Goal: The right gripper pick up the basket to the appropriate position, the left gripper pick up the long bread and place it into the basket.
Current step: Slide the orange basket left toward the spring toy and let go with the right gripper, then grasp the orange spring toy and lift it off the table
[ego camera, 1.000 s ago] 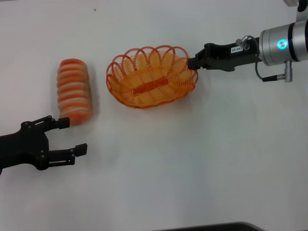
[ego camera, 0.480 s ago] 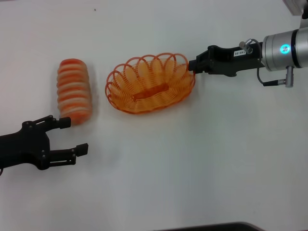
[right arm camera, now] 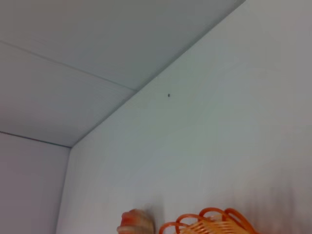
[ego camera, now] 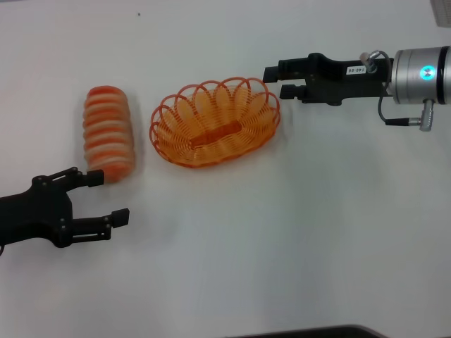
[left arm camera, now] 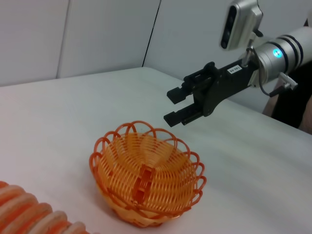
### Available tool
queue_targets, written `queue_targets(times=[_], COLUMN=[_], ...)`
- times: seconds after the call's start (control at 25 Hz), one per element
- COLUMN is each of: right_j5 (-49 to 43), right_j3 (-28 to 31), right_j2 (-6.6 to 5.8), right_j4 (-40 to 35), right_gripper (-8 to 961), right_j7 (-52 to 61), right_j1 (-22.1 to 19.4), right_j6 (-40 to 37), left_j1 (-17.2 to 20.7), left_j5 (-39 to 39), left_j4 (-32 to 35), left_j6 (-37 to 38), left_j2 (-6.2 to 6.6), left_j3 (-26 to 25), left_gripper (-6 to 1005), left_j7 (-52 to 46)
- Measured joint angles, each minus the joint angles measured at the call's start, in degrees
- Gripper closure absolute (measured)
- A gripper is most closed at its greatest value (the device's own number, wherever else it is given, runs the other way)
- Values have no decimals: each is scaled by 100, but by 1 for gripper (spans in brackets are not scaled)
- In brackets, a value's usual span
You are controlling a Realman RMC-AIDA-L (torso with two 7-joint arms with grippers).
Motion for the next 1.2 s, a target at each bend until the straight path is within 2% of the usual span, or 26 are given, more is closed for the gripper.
queue_targets(times=[0.12,0.32,0.44,0.56,0.68,0.88,1.2], right_j5=[237,589,1167,1861,2257,1936,1035], right_j3=[4,63,252,447,528,451,461], right_j2=[-23,-68,-63,-26,-34,-115,-132], right_j4=[0,-58,-32,-47,-69,-95,-408], right_gripper=[400,162,93,23,28,33,32], right_j7=[-87,-256,-970,-2312,-3942,-6087,-7507], right_j1=[-146,-400,-604,-854,-1072,-1340,-1743], right_j6=[-21,-98,-207,-489,-893,-1361,-1441], left_j1=[-6,-12,-12,-14,-21,-55,-96], left_j5=[-38,-43,-46,-47,-49,-64,-65], left_j4=[18,24,14,-5,-16,-67,-88], left_j6=[25,27,23,18,16,22,-3], left_j2=[2,8,5,-5,-15,-18,-31], left_j3=[-1,-5,-51,-112,-163,-237,-265], left_gripper=[66,66,66,66,66,66,66], left_j7=[-50,-60,-60,-60,-63,-112,-140])
